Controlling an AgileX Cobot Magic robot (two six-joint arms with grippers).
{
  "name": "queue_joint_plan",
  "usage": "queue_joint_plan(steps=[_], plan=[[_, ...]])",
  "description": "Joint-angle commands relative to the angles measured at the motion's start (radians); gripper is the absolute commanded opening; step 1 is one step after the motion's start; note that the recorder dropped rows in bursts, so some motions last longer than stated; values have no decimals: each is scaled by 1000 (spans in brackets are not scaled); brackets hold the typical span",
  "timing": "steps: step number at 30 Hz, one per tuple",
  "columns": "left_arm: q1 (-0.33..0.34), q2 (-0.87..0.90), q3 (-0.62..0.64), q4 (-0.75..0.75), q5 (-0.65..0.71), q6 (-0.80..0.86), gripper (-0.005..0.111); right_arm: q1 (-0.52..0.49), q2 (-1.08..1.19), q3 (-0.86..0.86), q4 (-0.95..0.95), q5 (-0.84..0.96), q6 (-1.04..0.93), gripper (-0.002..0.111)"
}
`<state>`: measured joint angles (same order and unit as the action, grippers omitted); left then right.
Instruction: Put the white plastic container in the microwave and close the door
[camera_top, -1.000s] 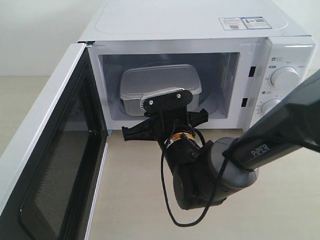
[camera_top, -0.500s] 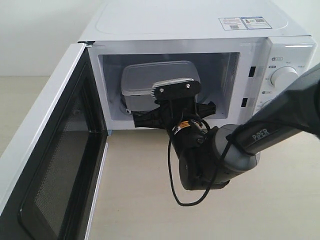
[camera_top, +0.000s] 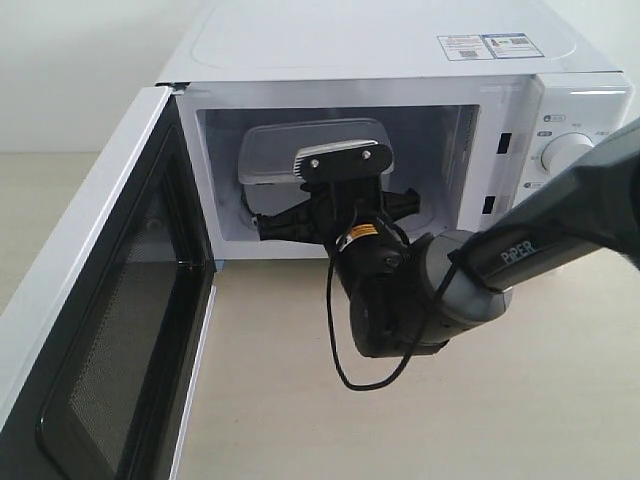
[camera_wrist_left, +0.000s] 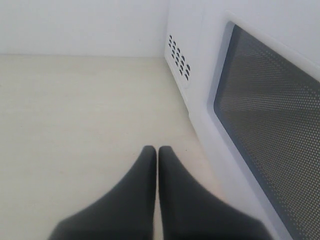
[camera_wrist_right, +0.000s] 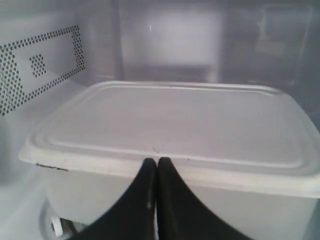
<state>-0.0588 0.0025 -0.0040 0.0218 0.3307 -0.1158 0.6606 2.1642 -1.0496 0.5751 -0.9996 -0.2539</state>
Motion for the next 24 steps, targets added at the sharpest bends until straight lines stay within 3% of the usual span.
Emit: queue_joint_plan(steps=[1, 11, 19, 24], plan=[[-6, -2, 4, 0, -16, 4, 4, -3, 2, -9, -8, 29, -9, 0], [-6, -2, 4, 0, -16, 4, 4, 47, 1, -9, 30, 66, -88, 0], [-6, -2, 4, 0, -16, 4, 4, 170, -5, -9, 345, -6, -348, 0], [-6, -2, 4, 0, -16, 4, 4, 213, -55, 28, 371, 0, -428, 0]])
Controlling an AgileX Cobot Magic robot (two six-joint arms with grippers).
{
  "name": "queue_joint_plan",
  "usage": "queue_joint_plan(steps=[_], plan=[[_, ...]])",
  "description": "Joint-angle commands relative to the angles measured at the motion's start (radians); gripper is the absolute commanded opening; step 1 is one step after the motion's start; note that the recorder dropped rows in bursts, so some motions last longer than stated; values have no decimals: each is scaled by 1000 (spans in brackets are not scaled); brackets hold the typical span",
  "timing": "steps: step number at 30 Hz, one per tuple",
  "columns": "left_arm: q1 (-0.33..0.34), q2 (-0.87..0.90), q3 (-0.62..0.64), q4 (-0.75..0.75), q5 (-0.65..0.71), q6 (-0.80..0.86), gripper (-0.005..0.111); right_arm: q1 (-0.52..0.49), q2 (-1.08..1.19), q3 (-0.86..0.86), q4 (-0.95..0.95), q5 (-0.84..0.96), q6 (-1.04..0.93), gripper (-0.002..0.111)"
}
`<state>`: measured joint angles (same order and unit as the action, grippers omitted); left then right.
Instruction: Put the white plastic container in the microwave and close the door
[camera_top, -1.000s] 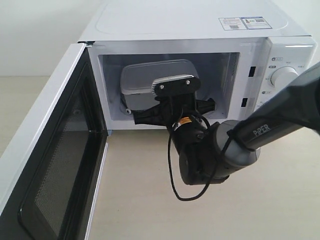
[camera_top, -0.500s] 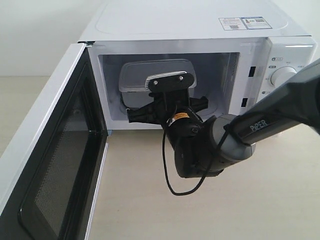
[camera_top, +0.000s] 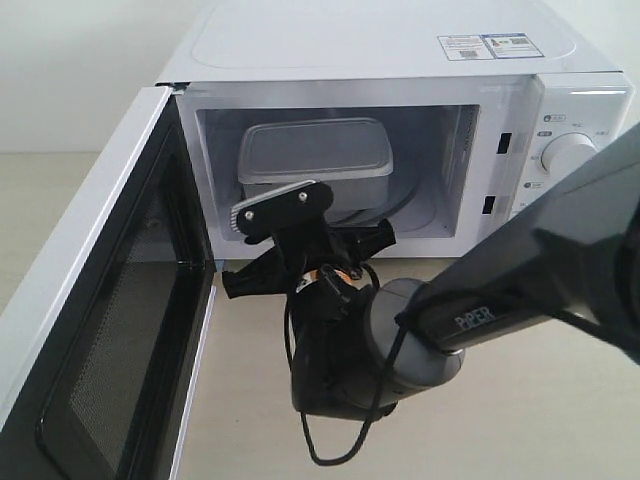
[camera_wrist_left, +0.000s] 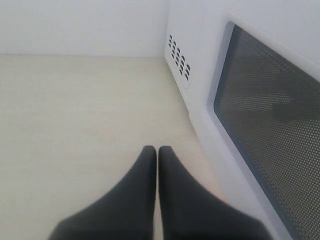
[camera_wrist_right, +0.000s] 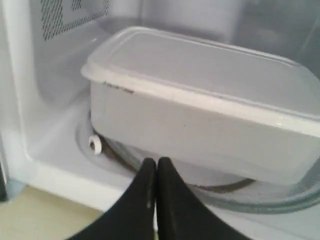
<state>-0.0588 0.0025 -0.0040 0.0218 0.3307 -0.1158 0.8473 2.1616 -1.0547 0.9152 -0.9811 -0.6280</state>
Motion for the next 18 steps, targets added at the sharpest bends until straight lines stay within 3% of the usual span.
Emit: queue_joint_plan(steps=[1, 18], plan=[[-6, -2, 4, 0, -16, 4, 4, 31, -71, 49, 26, -18, -35, 0], [-6, -2, 4, 0, -16, 4, 4, 114, -407, 364, -94, 82, 130, 0]])
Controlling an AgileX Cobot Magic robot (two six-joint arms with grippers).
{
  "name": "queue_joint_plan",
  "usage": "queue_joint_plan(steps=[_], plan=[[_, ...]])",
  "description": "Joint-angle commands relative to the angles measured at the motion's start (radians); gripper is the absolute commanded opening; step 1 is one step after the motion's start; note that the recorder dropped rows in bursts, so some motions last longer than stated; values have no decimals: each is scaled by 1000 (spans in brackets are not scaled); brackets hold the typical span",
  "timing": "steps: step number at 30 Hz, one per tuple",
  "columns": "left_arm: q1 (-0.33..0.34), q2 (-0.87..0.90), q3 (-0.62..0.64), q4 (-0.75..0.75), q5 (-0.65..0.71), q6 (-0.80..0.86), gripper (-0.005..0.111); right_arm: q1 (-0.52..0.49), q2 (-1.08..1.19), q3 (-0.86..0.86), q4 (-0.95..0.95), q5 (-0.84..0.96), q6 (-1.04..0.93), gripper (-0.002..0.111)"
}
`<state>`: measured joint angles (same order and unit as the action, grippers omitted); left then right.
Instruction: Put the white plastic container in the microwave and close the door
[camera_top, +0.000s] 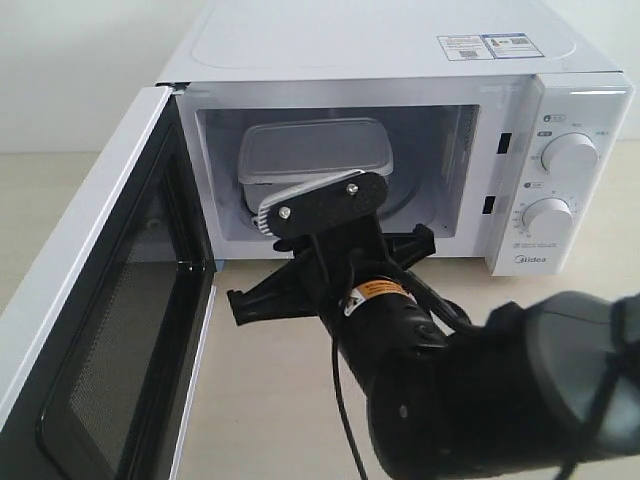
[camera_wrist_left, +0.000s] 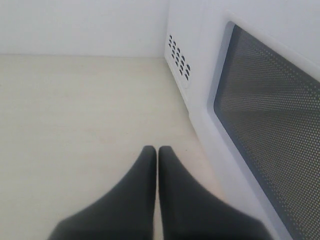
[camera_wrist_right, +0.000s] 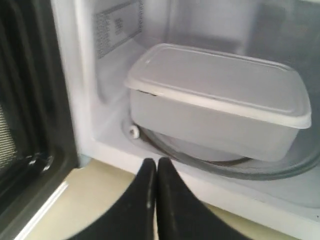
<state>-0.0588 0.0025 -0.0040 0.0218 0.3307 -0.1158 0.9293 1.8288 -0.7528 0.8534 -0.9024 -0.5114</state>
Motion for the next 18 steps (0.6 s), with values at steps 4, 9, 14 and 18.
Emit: queue_joint_plan(steps=[4, 9, 14, 18], plan=[[-6, -2, 4, 0, -16, 4, 4, 76, -144, 114, -32, 15, 13, 0], [-6, -2, 4, 0, -16, 4, 4, 168, -229, 171, -30, 30, 16, 0], [-6, -2, 4, 0, -16, 4, 4, 234, -283, 174, -2, 167, 20, 0], [-6, -2, 4, 0, -16, 4, 4, 242, -303, 174, 1, 172, 13, 0]])
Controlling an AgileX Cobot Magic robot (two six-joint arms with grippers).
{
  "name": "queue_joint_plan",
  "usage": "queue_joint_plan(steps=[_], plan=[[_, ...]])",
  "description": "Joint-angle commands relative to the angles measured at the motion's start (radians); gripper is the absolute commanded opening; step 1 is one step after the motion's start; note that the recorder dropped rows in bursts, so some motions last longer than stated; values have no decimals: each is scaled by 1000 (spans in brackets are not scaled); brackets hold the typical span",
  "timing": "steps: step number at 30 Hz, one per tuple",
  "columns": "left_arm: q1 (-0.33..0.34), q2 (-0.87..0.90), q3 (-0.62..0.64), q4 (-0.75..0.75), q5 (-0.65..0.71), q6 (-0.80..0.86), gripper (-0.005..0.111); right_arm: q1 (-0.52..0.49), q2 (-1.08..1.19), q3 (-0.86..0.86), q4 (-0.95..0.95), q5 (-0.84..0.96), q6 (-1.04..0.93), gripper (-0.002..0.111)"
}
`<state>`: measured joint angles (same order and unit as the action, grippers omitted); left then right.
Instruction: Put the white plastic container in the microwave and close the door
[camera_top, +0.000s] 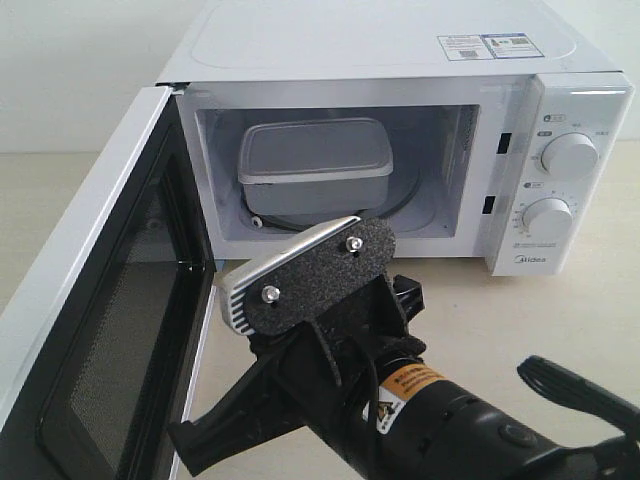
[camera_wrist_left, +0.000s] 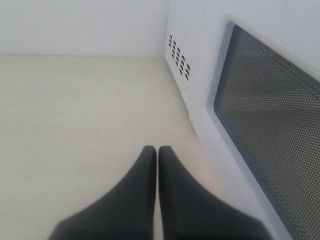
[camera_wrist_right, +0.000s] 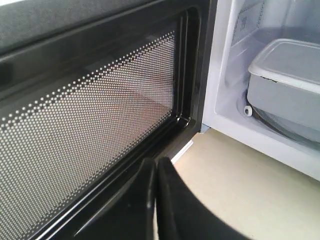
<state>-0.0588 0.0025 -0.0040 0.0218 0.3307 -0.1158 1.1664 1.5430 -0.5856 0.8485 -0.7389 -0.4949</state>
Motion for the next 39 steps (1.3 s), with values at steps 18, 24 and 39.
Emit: queue_joint_plan(steps=[18, 24, 39], plan=[[-6, -2, 4, 0, -16, 4, 4, 5, -17, 6, 6, 11, -1, 0], [-6, -2, 4, 0, -16, 4, 4, 5, -17, 4, 6, 11, 0, 0], [-6, -2, 4, 0, -16, 4, 4, -4, -160, 4, 17, 65, -65, 0]])
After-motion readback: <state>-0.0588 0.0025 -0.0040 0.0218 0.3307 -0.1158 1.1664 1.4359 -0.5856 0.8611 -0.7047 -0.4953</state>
